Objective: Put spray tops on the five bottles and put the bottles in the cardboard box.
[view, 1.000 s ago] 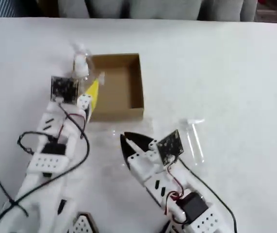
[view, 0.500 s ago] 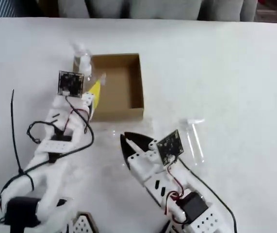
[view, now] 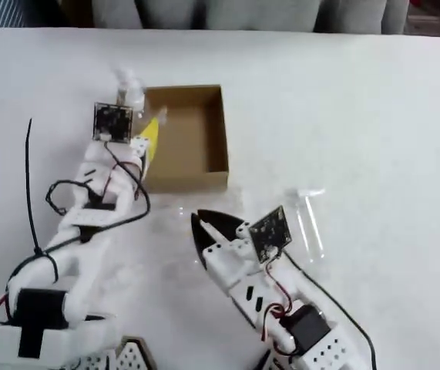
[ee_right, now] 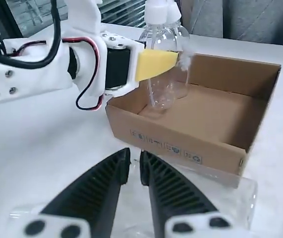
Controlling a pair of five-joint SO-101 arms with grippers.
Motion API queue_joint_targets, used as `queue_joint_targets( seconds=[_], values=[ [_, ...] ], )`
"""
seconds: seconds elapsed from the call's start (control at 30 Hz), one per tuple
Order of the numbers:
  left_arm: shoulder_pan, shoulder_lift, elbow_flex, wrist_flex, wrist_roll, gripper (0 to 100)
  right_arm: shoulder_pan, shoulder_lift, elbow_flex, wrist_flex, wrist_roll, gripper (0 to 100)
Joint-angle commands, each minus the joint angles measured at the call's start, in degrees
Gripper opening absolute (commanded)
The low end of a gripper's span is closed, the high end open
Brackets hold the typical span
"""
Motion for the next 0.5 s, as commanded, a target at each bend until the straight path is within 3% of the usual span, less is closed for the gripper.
queue_joint_targets(
  seconds=[0.0,0.47],
  values=[
    [-1.54,1.01,-3.78,0.09,-0.18,2,0.57,-0.40,0.44,0.57,0.18,1.5],
    [-1.54,1.63,-3.78,0.35,-0.09,2,0.57,-0.40,0.44,0.66,0.18,1.5]
  ],
)
